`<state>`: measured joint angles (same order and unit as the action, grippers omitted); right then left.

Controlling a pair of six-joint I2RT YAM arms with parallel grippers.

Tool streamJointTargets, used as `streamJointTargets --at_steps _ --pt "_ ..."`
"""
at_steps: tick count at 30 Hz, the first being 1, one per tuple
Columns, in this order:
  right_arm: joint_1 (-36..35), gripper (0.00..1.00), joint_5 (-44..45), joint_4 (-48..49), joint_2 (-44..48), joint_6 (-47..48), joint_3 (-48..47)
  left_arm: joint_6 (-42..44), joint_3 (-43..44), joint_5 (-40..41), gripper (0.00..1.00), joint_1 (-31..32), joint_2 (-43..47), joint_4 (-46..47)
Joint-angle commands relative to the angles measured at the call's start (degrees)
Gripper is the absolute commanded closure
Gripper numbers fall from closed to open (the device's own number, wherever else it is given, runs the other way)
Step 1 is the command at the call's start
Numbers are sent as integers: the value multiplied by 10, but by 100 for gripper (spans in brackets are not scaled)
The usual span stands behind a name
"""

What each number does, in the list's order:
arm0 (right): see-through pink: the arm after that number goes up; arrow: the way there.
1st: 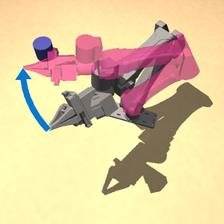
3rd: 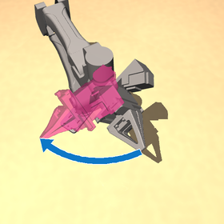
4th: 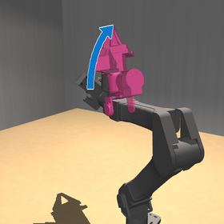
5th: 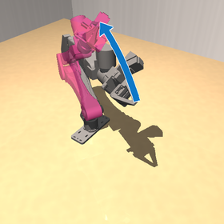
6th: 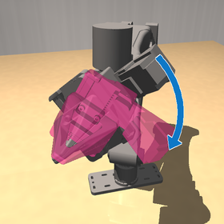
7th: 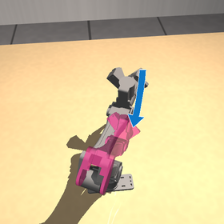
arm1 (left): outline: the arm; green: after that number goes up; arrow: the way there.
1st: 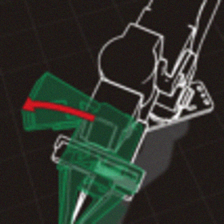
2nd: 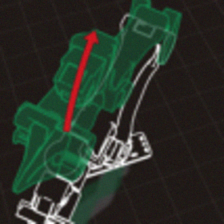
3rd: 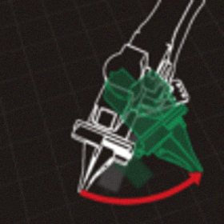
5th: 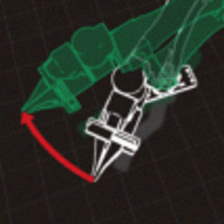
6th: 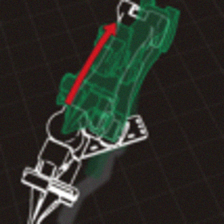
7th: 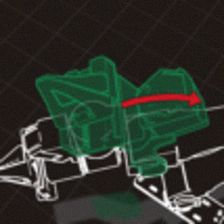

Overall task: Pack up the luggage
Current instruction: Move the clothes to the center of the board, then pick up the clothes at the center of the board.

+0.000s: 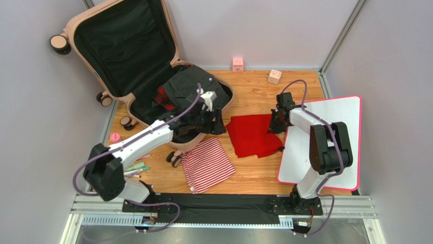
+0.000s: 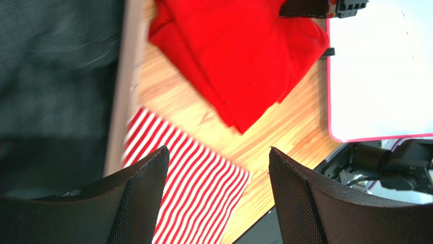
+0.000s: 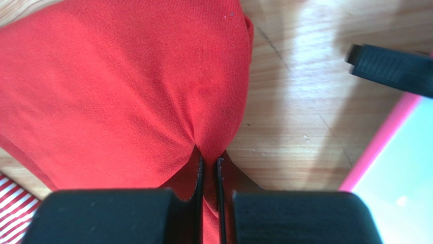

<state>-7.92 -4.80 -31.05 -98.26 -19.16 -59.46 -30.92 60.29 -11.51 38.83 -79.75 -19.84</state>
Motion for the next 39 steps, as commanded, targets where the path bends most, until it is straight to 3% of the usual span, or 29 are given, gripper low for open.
streamJointTargets --at_steps 1,9,18,24,35,39 --pt "1 100 46 -20 20 -20 11 -28 47 -11 22 28 -65 52" --pt "1 100 28 -13 50 -51 36 -49 137 2 21 68 -212 13" --pt "2 100 17 -7 69 -58 55 -74 163 20 19 92 -291 -42" --pt "1 100 1 5 79 -64 68 -78 154 -18 20 92 -323 9" --pt "1 100 -17 25 92 -67 102 -79 154 -26 27 92 -357 52" --pt "1 100 -21 28 96 -68 106 -77 161 -20 39 92 -375 41"
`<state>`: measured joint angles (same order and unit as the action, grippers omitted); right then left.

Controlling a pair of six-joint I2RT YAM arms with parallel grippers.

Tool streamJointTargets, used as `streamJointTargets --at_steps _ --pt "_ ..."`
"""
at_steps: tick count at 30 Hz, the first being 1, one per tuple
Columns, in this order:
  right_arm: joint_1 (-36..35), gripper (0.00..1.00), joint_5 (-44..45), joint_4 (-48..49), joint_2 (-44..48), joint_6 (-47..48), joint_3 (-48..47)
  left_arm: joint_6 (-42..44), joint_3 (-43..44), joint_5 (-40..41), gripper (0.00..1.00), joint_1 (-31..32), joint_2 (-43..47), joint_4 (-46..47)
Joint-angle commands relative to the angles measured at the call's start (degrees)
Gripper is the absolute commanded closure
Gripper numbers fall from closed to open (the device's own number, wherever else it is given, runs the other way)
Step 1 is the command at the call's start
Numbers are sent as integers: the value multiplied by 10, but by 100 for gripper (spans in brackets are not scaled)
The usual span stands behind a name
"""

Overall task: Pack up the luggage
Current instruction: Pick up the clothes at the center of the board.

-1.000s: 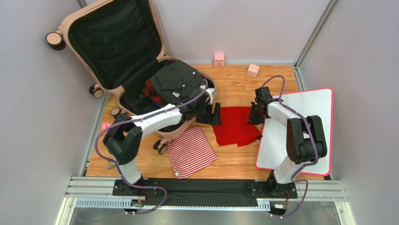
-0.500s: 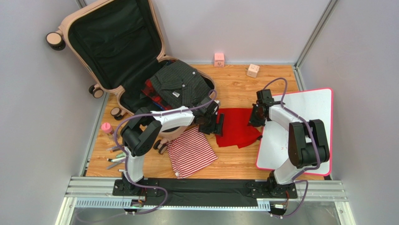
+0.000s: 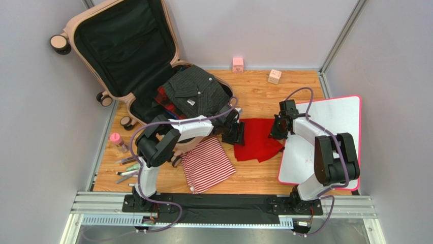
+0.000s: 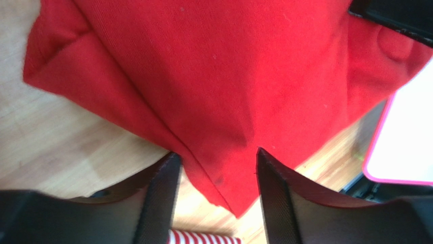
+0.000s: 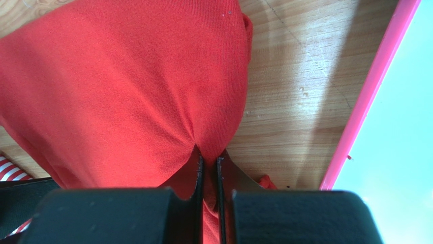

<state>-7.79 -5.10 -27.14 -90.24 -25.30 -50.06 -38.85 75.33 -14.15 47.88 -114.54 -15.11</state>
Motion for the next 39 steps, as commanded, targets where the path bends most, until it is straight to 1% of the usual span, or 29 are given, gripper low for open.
streamJointTargets --at_steps 1,2,3,6,7,9,10,13,18,22,26,32,36,39 --pt "0 100 -18 -11 16 -7 11 3 16 8 40 3 -31 -10" --pt "0 100 -19 -10 16 -6 13 4 18 11 41 2 -38 -16" --pt "0 100 -22 -11 17 -7 12 6 21 11 50 2 -41 -17" --pt "0 100 -30 -8 20 -6 14 17 27 17 70 2 -53 -20" --pt "0 100 -36 -7 21 -5 15 22 32 19 82 2 -54 -22" --pt "-1 100 -41 -7 26 -4 15 41 42 39 91 2 -60 -36" --pt "-1 100 -46 -8 29 -5 15 47 49 46 100 2 -62 -40" --pt "-1 100 -54 -14 45 -6 15 69 56 62 100 2 -59 -48" --pt "-1 100 -42 -62 105 -12 8 98 56 84 100 2 -5 -40" --pt "0 100 -26 -125 201 -20 -13 123 67 88 100 2 48 -40" --pt "-1 100 -18 -152 253 -19 -39 140 99 88 100 2 69 -60" --pt "-1 100 -11 -152 236 -15 -35 141 126 67 100 2 88 -73" --pt "-3 100 -18 -146 261 -32 -41 151 121 89 100 2 128 -78" --pt "-15 100 -20 -140 276 -48 -65 170 123 112 100 3 164 -94"
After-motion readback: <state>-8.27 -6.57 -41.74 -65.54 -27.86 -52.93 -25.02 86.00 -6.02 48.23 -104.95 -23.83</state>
